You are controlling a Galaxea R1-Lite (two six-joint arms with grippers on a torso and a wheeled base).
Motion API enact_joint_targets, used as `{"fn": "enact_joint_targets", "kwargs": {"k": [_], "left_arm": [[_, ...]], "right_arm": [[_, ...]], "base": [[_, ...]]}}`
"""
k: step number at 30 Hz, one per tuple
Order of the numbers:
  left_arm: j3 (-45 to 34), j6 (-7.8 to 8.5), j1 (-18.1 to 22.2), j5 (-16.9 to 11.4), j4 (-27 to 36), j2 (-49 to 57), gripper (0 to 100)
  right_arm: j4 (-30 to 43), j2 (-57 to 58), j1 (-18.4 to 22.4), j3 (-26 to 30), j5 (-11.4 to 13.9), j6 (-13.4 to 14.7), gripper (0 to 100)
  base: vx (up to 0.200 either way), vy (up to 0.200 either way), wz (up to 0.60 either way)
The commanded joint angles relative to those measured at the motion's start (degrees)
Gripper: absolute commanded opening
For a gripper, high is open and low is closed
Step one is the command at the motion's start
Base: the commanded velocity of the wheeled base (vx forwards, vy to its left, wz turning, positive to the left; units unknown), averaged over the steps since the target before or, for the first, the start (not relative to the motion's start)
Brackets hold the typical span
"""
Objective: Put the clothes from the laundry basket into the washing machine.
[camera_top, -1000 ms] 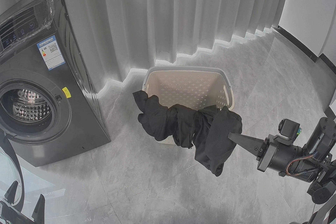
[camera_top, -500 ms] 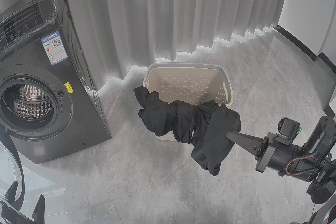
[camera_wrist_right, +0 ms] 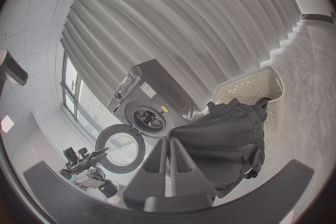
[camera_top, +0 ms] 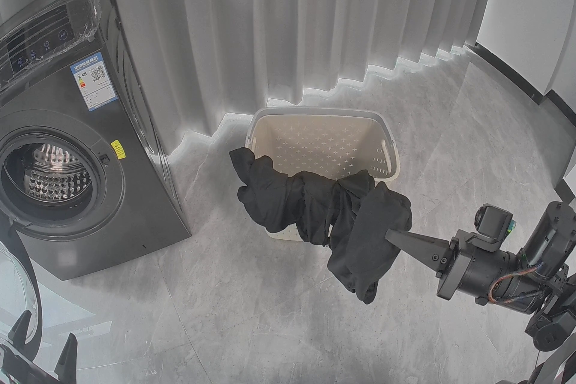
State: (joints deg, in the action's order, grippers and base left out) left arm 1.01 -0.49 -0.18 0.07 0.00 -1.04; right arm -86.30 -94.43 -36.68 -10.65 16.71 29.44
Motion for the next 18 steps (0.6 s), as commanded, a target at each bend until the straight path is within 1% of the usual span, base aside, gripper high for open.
{"fn": "enact_joint_targets", "kwargs": {"k": [1,18], "left_arm": [[-0.9,-0.04,0.0,0.0,-0.1,0.9,100],[-0.9,-0.04,0.0,0.0,0.0,0.9,100]], "right_arm": [[0.0,-0.1,0.0,-0.2,0.1,-0.1,0],[0.0,0.4,0.4,0.3,0.0,-0.2,0]], "base": [[0.0,0.0,0.0],[0.0,0.0,0.0]]}}
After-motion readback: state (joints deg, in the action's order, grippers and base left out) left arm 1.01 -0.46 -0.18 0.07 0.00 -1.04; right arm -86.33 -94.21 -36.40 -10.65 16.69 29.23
